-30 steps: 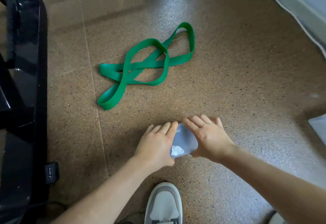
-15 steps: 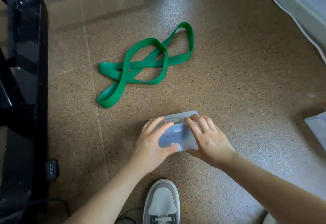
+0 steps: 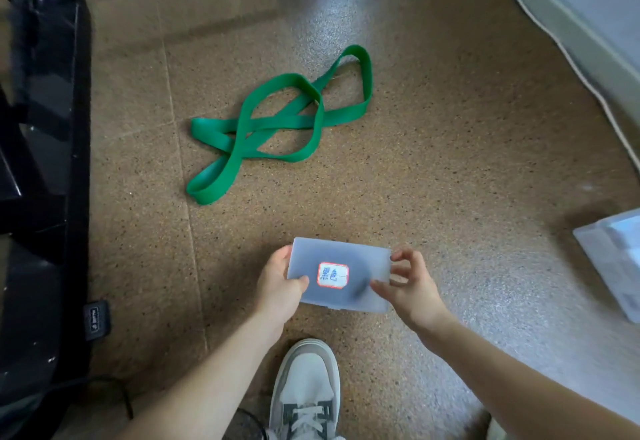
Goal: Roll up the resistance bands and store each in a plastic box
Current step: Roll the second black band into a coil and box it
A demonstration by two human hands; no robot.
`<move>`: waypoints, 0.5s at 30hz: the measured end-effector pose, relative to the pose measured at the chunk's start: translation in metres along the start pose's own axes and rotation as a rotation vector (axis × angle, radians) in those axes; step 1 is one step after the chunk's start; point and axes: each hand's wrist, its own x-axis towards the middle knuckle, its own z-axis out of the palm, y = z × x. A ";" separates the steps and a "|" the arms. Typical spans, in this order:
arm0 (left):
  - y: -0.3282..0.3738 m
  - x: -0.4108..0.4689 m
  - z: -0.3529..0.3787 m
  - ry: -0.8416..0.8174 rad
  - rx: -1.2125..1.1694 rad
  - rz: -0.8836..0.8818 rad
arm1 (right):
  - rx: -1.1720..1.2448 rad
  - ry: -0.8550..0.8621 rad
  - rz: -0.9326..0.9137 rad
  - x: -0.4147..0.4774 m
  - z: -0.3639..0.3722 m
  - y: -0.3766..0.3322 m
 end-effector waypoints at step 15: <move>0.103 0.043 0.025 0.013 0.122 0.076 | 0.086 0.023 0.252 0.070 -0.055 -0.109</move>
